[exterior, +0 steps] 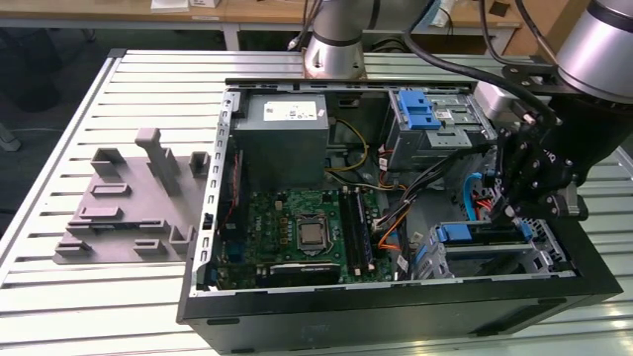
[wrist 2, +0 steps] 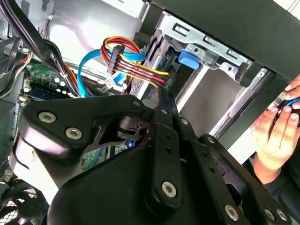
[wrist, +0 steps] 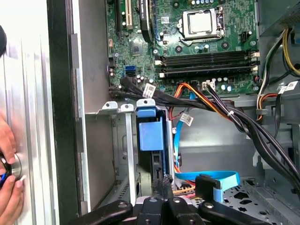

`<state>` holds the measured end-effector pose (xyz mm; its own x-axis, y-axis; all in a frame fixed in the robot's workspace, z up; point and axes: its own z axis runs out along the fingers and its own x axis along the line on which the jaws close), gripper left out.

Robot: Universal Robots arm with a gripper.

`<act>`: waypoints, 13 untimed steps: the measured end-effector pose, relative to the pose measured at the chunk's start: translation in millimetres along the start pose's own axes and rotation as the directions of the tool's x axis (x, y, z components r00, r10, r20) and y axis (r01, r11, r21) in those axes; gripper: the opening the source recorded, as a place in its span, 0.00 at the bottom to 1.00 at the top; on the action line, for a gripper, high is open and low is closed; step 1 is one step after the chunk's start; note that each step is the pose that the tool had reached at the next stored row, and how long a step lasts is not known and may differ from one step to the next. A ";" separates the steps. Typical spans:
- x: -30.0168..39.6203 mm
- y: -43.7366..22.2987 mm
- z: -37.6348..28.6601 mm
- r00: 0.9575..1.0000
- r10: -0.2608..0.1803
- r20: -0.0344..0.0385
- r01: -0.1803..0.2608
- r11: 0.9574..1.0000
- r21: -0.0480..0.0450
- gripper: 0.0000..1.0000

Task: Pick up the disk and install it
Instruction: 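Insert the second disk wire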

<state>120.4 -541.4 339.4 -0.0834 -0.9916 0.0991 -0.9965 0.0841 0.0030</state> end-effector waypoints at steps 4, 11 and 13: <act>0.7 6.5 -2.2 1.000 0.002 0.002 -0.002 1.000 0.016 0.11; 1.8 8.3 -11.0 1.000 0.002 0.004 -0.002 1.000 0.019 0.11; 2.0 8.3 -13.4 1.000 0.002 0.005 -0.002 1.000 0.019 0.11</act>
<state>112.2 -541.3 352.9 -0.0853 -0.9919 0.0943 -0.9963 0.0842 -0.0158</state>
